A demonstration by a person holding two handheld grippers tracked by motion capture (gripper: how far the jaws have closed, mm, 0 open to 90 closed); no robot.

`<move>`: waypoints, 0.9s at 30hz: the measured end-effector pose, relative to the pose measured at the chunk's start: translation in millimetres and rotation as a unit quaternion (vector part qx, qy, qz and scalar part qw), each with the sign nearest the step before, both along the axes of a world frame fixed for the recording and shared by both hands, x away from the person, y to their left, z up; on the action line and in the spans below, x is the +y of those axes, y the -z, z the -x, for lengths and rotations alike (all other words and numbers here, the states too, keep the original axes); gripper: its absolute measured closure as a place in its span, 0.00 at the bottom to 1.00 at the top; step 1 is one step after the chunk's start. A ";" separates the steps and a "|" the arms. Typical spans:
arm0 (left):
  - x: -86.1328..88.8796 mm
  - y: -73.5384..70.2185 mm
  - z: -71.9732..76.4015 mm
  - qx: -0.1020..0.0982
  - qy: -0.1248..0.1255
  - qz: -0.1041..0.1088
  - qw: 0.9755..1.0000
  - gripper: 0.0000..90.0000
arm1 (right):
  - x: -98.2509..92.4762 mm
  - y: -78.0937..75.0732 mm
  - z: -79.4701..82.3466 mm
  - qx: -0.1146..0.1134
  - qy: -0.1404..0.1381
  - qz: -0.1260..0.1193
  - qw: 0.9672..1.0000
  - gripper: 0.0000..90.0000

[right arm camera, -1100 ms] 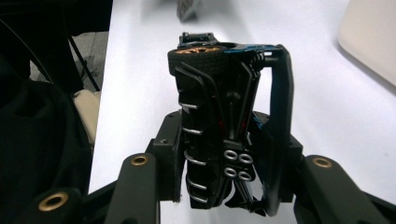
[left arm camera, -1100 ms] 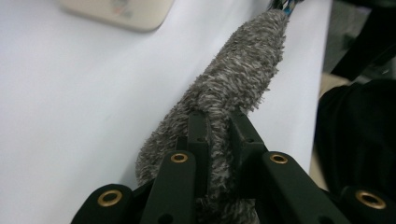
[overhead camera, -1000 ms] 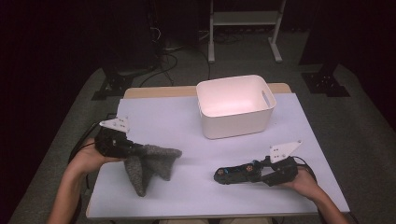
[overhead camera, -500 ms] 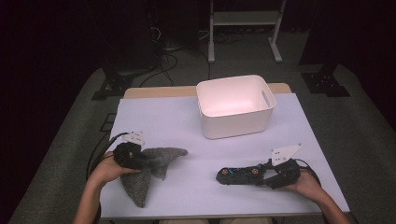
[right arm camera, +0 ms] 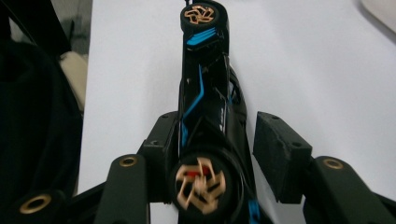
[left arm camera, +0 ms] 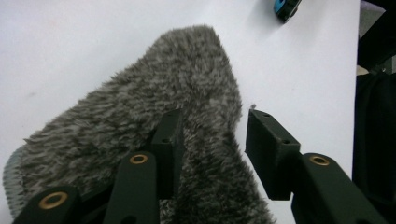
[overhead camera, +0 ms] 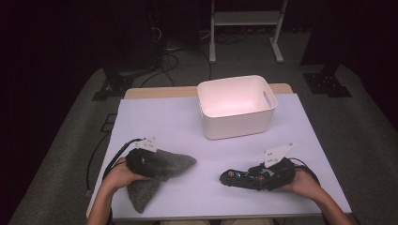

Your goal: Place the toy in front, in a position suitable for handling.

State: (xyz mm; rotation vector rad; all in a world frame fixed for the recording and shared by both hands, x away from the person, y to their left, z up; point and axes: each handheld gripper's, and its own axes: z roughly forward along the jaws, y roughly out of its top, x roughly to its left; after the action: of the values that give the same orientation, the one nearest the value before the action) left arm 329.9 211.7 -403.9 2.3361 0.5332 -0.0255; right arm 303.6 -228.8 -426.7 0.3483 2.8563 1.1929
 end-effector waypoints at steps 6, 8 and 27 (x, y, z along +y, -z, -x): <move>-1.9 1.7 5.1 -0.010 -0.006 0.007 1.000 0.52 | 23.0 0.3 0.7 -0.005 -0.013 0.037 0.999 0.58; -1.3 2.9 6.3 -0.013 -0.009 0.011 1.000 0.49 | 27.1 -0.4 -0.4 -0.017 -0.012 0.053 0.998 0.61; 3.6 13.4 9.5 -0.009 -0.025 0.047 0.999 0.36 | 58.3 -1.1 -36.7 -0.025 -0.028 0.049 0.998 0.62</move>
State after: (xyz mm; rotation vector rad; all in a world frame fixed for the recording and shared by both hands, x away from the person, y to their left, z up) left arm 320.3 215.3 -417.2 2.2293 0.5689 -0.0068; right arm 340.3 -170.5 -425.6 0.2336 2.8861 1.0501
